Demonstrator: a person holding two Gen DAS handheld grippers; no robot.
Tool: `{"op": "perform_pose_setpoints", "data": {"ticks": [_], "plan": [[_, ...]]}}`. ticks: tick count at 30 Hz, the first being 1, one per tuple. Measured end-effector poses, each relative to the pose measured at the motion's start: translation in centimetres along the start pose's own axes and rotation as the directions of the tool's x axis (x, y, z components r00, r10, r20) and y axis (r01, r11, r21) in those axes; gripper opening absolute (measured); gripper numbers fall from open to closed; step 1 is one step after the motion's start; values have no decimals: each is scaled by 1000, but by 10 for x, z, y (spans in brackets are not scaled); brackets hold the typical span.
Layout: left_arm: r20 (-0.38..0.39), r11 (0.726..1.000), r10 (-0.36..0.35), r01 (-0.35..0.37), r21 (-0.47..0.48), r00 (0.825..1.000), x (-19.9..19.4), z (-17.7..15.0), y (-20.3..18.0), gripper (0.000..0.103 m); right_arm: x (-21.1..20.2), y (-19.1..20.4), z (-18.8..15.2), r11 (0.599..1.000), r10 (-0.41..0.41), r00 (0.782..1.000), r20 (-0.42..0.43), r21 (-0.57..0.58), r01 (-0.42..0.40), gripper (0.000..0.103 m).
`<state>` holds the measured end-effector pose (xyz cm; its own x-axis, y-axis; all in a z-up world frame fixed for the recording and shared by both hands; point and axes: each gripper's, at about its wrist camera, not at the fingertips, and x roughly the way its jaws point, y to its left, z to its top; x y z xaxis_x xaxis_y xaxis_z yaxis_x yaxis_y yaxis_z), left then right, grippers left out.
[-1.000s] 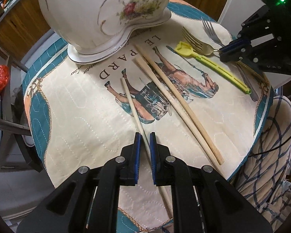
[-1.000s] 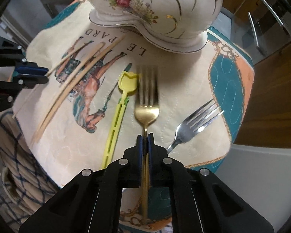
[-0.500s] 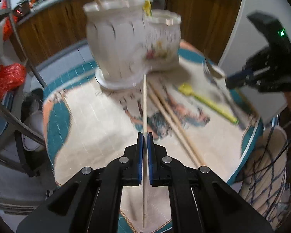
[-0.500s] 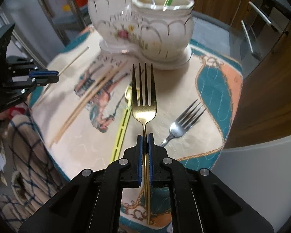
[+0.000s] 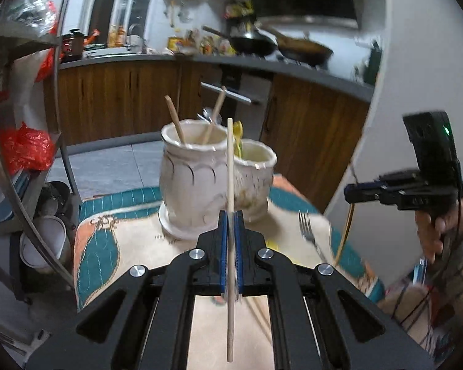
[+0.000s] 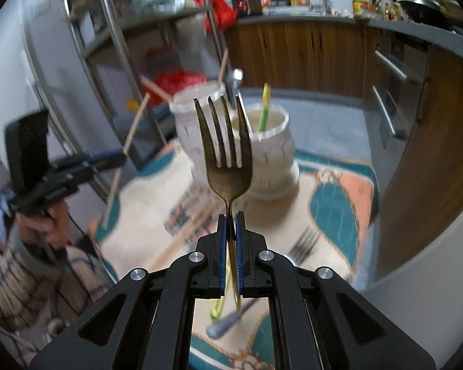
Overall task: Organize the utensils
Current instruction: 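Put the chopstick in the tall holder with left tool while right tool puts gold fork in short holder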
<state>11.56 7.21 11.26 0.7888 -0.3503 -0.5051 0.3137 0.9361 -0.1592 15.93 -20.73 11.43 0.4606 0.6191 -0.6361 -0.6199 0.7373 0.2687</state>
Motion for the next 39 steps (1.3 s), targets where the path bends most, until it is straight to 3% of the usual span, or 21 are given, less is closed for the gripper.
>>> {"op": "perform_pose_setpoints", "data": {"ticks": [6,10,20,30,39], "plan": [[12,997,-3,4,-77,1000,23,9,16,4,1,-9,9,999,34,997,64,24,-36,6],[86,995,-8,16,-98,996,22,19,23,4,-7,-12,17,998,51,992,114,23,-54,6],[98,987,42,-27,-157,994,38,41,52,4,-29,-13,42,997,81,969,233,1,-84,6],[190,982,23,13,-187,981,47,82,70,4,-29,-1,87,996,77,962,260,-60,-64,6],[284,971,-24,90,-223,959,54,101,78,4,-17,8,117,995,71,961,268,-88,-49,6]]}}
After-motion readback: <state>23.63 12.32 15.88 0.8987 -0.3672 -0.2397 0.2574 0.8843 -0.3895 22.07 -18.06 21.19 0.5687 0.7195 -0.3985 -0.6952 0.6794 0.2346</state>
